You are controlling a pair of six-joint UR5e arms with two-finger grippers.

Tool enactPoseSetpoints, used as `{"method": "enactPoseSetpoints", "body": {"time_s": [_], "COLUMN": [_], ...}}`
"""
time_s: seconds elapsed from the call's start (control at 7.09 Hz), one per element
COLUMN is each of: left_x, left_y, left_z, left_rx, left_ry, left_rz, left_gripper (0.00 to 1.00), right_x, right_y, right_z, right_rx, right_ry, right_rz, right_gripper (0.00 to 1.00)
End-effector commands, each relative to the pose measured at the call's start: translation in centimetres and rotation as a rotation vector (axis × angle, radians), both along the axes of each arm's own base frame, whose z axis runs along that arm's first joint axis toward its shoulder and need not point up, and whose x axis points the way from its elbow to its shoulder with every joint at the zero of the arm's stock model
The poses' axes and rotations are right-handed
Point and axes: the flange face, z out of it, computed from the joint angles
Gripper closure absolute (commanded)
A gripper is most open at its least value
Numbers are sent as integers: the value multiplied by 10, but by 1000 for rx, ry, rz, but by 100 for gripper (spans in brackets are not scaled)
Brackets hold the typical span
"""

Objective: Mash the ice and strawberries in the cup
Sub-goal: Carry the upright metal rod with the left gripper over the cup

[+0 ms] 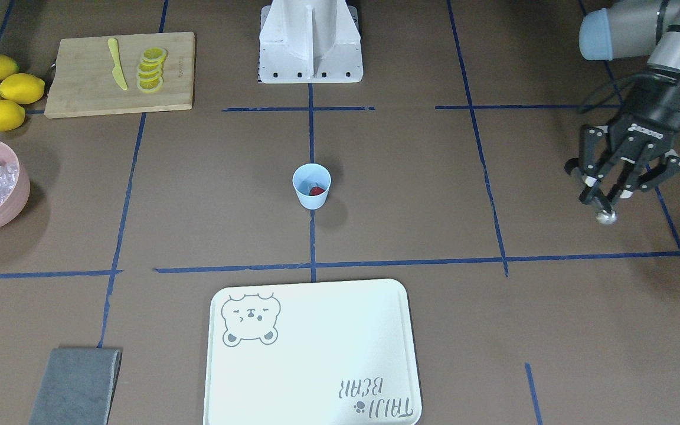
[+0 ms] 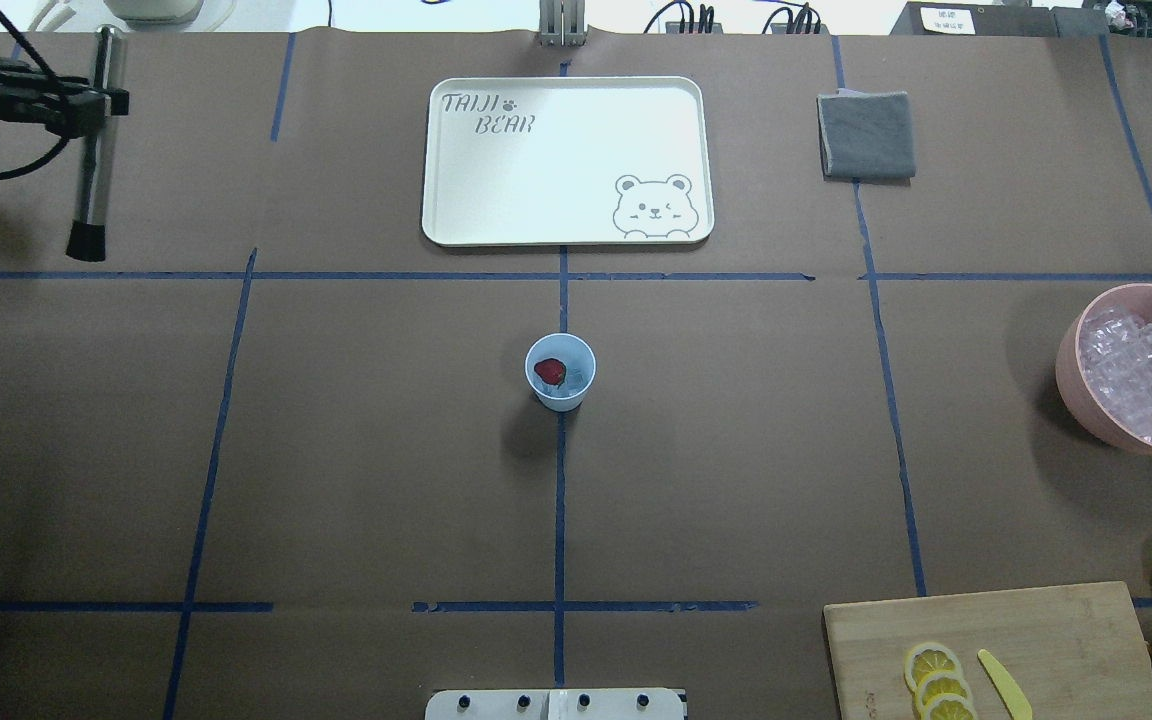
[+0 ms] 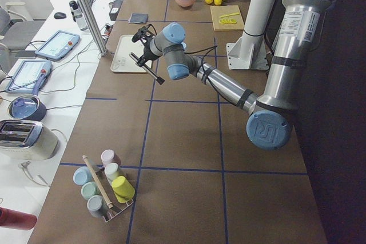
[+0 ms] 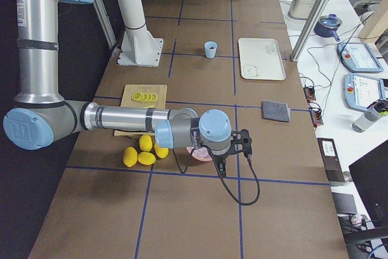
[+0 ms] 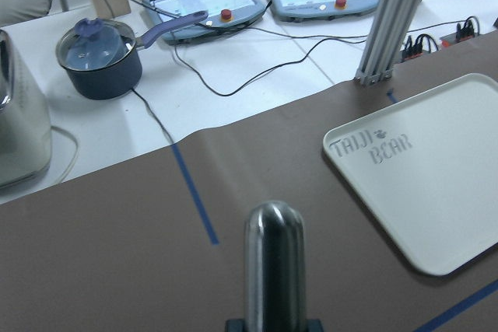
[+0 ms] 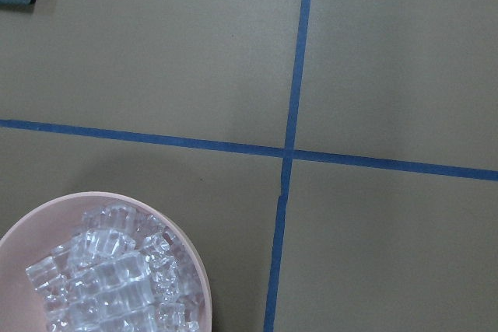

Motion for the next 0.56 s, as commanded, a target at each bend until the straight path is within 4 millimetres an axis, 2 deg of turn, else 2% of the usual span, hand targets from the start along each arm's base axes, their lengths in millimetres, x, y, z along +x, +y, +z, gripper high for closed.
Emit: {"method": "enactPoseSetpoints", "body": {"time_s": [0.0,0.14,0.28,0.42], "left_x": [84,98,107,121], "left_y": [43,61,70,85], "left_z": [-72,-91,-121,-137], "left_rx": [33,54,106,151], "left_ry": [170,224,288,341], "left_rz": [-140,-165,-193,-246], "left_gripper": [100,100,100,100], "right_x": [-1,-1,-2,-5], "right_y": [1,1,0,-1], "right_z": [0,0,0,1], "right_rx": [-2,-2,-2,-2], "right_ry": [0,0,0,1], "right_rz": [-1,-2,-5,-11], "right_gripper": [1,1,1,1]}}
